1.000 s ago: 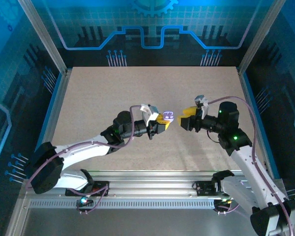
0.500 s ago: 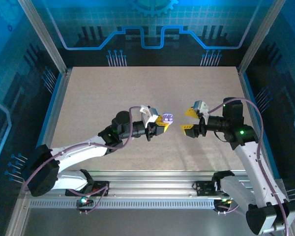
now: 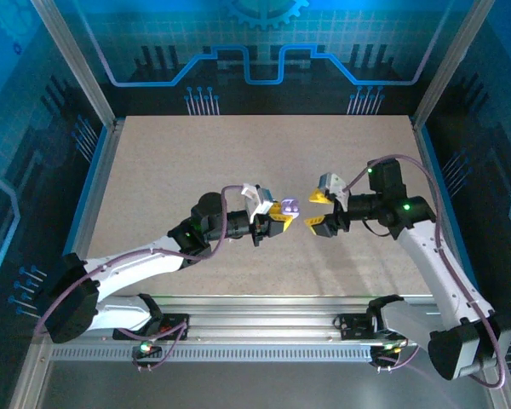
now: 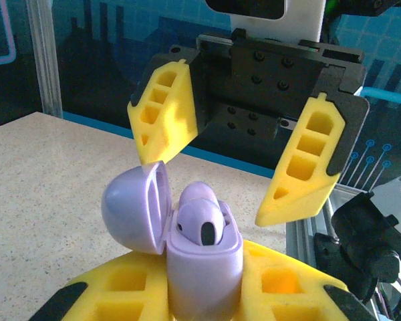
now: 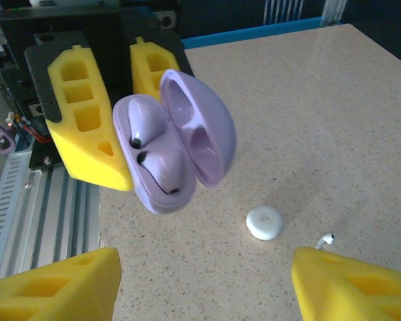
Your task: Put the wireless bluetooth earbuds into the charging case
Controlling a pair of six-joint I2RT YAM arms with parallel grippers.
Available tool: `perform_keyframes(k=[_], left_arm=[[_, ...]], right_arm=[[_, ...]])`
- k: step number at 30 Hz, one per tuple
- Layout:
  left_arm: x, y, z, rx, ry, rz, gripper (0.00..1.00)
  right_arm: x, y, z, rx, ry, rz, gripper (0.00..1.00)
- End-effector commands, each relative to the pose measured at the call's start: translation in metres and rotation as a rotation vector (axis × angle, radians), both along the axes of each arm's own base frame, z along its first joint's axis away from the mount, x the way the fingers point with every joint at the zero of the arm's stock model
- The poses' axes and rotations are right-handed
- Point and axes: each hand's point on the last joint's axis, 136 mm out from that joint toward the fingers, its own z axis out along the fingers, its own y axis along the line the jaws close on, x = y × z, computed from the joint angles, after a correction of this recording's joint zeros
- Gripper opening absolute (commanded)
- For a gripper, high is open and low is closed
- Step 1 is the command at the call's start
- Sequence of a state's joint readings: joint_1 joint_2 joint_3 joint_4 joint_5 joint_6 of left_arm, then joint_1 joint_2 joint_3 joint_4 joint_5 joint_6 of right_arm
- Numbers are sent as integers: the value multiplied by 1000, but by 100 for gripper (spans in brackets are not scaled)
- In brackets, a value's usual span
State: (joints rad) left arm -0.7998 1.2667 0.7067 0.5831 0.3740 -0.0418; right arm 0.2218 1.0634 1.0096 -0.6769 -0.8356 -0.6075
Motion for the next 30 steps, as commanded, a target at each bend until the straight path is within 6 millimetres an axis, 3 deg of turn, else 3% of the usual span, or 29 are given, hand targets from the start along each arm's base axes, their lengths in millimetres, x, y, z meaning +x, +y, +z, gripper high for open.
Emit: perform_keyframes(k=[1,15,30], left_arm=[[-8,-2,30,-50,-78,-39,20],[-7,-2,29,-51,-76,-34,20],[-3,-4,23,-40,-56,-25,20]], right_arm=[[-7,7,0,-20,13,52,67],[-12,32,7,-28,22,168,61],[-28,23,31,39,-132,159,45]])
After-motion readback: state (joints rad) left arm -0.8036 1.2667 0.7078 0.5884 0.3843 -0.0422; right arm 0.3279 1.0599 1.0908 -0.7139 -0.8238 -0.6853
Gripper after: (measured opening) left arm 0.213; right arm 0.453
